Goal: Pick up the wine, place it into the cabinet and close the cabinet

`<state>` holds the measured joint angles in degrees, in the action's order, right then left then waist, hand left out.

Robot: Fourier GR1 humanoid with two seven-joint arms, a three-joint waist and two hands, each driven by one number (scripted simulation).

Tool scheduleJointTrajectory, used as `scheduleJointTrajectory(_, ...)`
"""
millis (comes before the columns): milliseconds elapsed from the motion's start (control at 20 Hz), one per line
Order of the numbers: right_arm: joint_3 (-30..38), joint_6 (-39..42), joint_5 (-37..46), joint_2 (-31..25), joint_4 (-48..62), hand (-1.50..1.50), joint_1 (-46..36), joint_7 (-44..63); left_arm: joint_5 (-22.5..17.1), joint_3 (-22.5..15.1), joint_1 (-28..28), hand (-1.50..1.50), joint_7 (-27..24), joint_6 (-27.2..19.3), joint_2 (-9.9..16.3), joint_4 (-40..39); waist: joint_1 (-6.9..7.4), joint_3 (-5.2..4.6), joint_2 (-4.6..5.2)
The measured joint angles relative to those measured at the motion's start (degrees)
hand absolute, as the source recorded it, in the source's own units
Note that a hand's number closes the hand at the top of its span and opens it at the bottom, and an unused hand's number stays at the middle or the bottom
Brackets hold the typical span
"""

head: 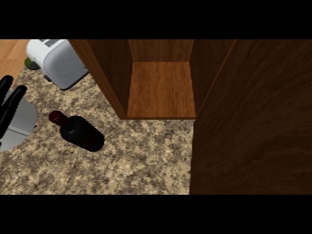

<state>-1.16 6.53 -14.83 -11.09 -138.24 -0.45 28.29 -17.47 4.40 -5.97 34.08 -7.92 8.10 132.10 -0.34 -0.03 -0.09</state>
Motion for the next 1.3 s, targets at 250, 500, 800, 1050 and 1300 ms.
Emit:
scheduleJointTrajectory(250,0.55,0.1,-0.16,-0.08,-0.23,-1.5,-0.68,1.42,-3.38,2.85,1.58,-1.5,-1.08,2.44,0.35,-3.31,-0.03,0.0,-0.03)
scheduleJointTrajectory(500,0.54,0.61,-0.18,0.36,-0.13,-1.5,-0.59,1.56,-5.28,4.06,2.82,-1.5,-3.3,5.54,0.34,-8.44,-0.07,0.01,-0.02)
scheduleJointTrajectory(800,-0.71,0.07,0.13,1.14,-0.11,-1.5,-1.32,2.24,-5.66,4.86,5.67,-1.5,-10.16,11.5,-0.19,-16.36,-0.07,-0.01,0.01)
scheduleJointTrajectory(1050,0.17,0.22,0.13,0.7,-0.31,-1.5,-2.17,3.32,-5.27,5.7,5.55,-1.5,-14.37,13.97,-0.55,-22.33,-0.15,0.0,0.01)
scheduleJointTrajectory(1300,1.64,0.5,-0.06,0.59,-0.19,-1.5,-3.12,3.71,-2.55,6.82,5.83,-1.5,-21.04,15.47,-0.95,-27.97,-0.15,0.0,0.0)
